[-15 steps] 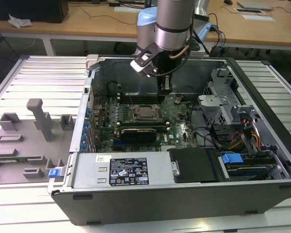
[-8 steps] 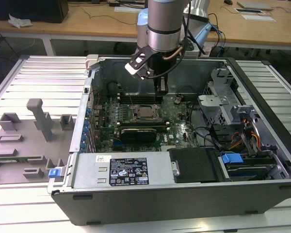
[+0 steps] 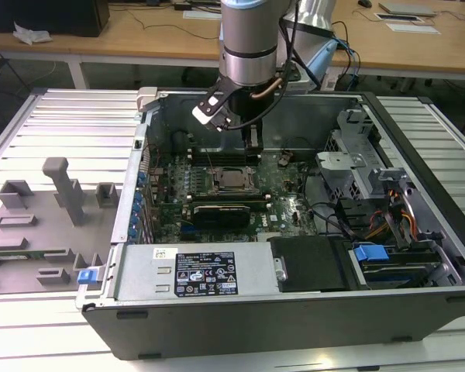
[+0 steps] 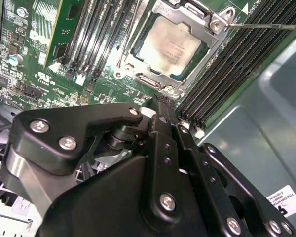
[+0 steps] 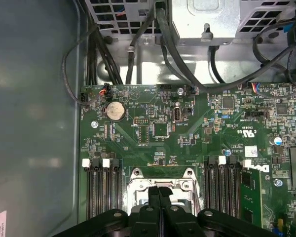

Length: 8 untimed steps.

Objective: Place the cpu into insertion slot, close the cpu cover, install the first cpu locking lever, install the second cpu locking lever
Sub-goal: 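Close the cpu cover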

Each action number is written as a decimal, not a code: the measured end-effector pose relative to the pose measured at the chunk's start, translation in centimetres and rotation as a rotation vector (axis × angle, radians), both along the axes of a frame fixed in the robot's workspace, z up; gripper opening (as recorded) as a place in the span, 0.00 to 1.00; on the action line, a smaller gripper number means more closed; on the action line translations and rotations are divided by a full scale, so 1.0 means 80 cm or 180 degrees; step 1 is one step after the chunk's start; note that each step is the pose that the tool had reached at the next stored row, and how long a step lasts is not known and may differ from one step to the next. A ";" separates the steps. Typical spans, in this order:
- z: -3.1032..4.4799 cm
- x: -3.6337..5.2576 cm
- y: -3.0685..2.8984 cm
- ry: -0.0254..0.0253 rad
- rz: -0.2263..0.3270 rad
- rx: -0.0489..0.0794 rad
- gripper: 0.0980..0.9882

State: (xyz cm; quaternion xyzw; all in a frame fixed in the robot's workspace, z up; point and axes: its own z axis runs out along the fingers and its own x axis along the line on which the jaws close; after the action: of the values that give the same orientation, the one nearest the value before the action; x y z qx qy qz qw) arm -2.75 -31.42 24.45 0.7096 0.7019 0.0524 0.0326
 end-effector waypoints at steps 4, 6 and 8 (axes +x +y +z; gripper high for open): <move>-0.0073 -0.004 0.0000 -0.0055 -0.0001 -0.0001 0.01; -0.0094 -0.005 0.0000 -0.0027 -0.0005 -0.0001 0.01; -0.0118 -0.007 -0.0001 0.0010 -0.0011 -0.0002 0.01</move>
State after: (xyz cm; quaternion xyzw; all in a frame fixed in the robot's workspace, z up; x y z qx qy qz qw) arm -3.31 -31.43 23.51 0.7108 0.7008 0.0509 0.0318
